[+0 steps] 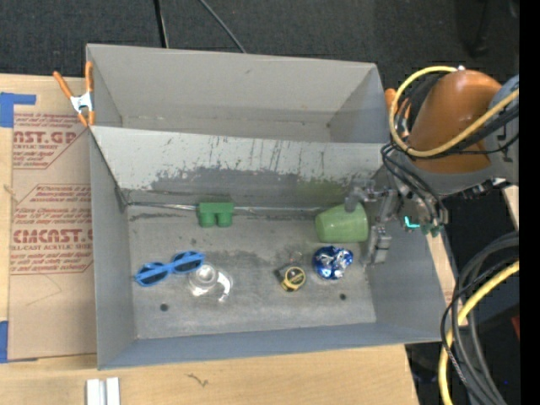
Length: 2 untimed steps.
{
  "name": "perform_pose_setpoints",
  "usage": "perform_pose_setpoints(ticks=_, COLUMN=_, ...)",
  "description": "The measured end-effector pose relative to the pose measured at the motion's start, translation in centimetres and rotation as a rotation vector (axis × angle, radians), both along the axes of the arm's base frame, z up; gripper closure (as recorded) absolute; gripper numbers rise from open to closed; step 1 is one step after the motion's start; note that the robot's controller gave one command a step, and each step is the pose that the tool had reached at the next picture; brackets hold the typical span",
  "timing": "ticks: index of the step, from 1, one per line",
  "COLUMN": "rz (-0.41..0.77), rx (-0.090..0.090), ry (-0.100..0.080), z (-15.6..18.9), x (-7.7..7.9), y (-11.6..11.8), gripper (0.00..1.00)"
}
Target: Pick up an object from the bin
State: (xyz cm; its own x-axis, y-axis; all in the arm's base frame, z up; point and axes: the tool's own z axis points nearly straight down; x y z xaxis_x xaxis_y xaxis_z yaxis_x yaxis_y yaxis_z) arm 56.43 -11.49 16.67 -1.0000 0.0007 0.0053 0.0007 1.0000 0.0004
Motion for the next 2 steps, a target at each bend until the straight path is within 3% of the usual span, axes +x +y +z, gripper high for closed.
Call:
perform_pose_setpoints(ticks=1, rz=0.002, rx=-0.001, ry=-0.008, z=0.42, x=0.20, y=0.05, gripper=1.00)
perform_pose_setpoints(ticks=2, rz=0.002, rx=-0.001, ry=-0.008, z=0.41, x=0.20, y=0.07, gripper=0.00)
